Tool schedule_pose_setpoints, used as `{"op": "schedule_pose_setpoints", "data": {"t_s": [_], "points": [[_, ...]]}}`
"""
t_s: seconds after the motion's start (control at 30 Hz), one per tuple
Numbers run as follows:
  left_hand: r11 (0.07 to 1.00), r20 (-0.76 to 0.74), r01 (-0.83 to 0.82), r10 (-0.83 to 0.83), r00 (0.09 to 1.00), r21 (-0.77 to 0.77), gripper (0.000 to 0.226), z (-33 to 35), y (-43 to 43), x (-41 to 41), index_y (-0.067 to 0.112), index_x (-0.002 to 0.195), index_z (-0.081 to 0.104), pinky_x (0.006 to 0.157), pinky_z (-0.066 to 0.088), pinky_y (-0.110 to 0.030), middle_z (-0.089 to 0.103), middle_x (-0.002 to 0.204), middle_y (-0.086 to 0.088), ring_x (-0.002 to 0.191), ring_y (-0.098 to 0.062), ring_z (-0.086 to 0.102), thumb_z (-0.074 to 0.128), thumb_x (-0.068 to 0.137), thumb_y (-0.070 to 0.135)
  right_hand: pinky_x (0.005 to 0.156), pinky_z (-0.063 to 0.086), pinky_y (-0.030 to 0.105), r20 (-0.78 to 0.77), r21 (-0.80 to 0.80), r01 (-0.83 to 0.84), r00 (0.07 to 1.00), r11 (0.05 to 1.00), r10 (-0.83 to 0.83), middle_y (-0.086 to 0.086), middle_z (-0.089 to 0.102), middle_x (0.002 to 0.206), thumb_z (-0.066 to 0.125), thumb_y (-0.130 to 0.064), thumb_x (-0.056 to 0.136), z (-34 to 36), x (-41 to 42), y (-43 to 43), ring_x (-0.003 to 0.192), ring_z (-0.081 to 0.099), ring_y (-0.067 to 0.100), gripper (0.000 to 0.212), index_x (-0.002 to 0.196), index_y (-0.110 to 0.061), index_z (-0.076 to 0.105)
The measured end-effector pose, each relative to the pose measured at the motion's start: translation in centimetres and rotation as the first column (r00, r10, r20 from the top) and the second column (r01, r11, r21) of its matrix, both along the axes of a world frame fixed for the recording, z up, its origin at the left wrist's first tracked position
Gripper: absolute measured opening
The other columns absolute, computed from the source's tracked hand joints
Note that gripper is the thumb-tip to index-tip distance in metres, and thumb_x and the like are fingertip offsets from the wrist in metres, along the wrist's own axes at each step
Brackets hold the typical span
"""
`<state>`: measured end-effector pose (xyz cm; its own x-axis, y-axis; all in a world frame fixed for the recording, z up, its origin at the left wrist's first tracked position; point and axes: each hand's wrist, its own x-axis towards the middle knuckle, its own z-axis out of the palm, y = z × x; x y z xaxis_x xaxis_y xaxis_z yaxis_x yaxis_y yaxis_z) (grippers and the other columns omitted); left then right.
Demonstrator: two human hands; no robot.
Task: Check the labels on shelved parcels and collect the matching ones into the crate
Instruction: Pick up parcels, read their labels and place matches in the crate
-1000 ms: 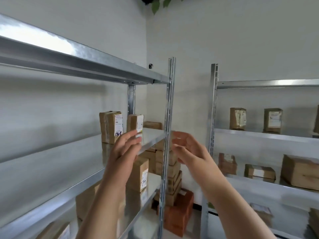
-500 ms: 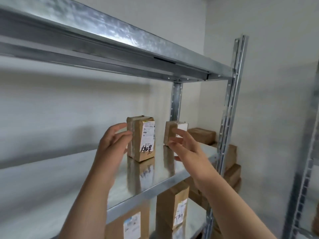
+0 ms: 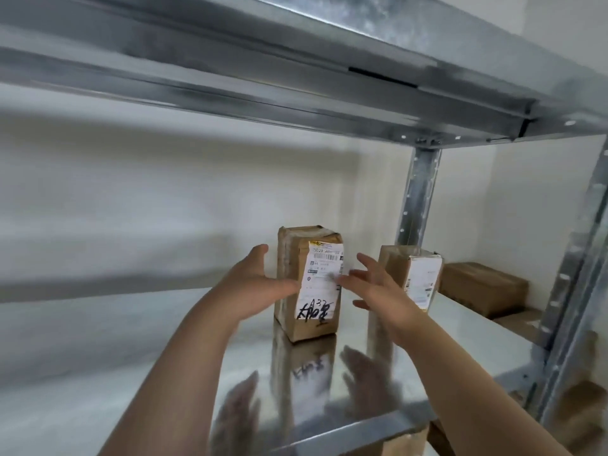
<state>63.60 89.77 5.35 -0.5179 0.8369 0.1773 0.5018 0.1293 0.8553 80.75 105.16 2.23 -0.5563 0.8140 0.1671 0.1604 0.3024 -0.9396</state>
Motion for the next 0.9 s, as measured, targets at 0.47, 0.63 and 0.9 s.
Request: {"op": "schedule_pose_setpoints", "data": {"t_s": [0.47,0.63,0.9], "points": [[0.952,0.077,-0.162,0.147,0.986,0.261,0.052,-3.8,2.6,5.8,0.046,0.13,0.048,0.098,0.056,-0.039,0.068,0.124,0.011,0.116,-0.016,0.067,0.076,0.086,0.048,0.107,0.054,0.05,-0.282,0.028,-0.344,0.898,0.938,0.338,0.004,0.075,0.116,0.062,-0.029,0.103,-0.7,0.5,4.5,0.112,0.07,0.023,0.019,0.121,-0.036,0.065],[0.861,0.193,-0.138,0.047,0.98,0.49,0.057,-5.4,3.2,9.6,0.045,0.137,0.047,0.076,0.064,-0.031,0.069,0.116,0.019,0.108,-0.021,0.074,0.064,0.084,0.036,0.111,0.05,0.055,-0.438,0.009,-0.509,0.772,0.861,0.461,-0.002,0.072,0.121,0.06,-0.037,0.104,-1.5,1.6,4.3,0.115,0.07,0.017,0.022,0.122,-0.048,0.061],[0.803,0.145,-0.132,0.058,0.988,0.581,0.055,-5.5,3.4,9.3,0.046,0.145,0.047,0.088,0.061,-0.032,0.066,0.134,0.009,0.116,-0.019,0.07,0.068,0.095,0.037,0.098,0.059,0.046,-0.508,0.063,-0.587,0.678,0.807,0.532,0.006,0.075,0.123,0.064,-0.039,0.095,-1.0,1.4,3.2,0.11,0.075,0.022,0.049,0.14,-0.048,0.048]]}}
